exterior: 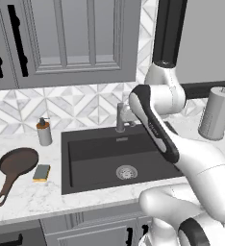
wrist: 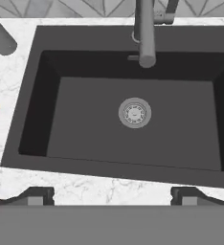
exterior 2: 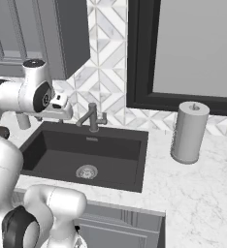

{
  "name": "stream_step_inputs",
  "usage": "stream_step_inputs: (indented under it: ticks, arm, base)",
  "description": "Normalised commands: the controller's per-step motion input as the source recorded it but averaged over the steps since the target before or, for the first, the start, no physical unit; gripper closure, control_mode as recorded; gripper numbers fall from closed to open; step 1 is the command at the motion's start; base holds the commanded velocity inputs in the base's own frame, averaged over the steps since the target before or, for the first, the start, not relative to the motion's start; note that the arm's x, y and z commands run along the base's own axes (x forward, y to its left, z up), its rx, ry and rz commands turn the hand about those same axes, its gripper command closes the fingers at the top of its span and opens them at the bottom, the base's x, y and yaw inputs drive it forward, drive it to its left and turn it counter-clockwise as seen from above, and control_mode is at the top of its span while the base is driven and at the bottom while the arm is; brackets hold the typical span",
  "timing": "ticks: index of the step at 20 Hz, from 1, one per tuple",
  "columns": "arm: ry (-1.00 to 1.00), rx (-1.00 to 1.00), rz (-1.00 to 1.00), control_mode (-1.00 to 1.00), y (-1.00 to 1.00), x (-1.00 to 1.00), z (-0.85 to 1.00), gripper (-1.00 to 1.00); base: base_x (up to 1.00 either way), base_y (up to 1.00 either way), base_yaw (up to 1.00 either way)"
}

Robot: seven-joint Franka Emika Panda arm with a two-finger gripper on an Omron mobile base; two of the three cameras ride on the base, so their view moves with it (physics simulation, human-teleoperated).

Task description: Pick the pan and sponge and place them into the sink. Then turn on the water.

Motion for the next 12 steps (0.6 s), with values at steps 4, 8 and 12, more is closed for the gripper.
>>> stream_step_inputs:
  ticks: [4,8,12]
  arm:
    - [0.04,-0.02,0.05,-1.00,1.00,-0.37,-0.11,-1.00]
    - [0.37,-0.12,0.09,-1.00,1.00,0.00,0.00,-1.00]
    - [0.45,-0.16,0.11,-1.00,1.00,0.00,0.00,-1.00]
  base:
    - [0.00,0.00,0.00]
    - [0.00,0.00,0.00]
    - [0.00,0.00,0.00]
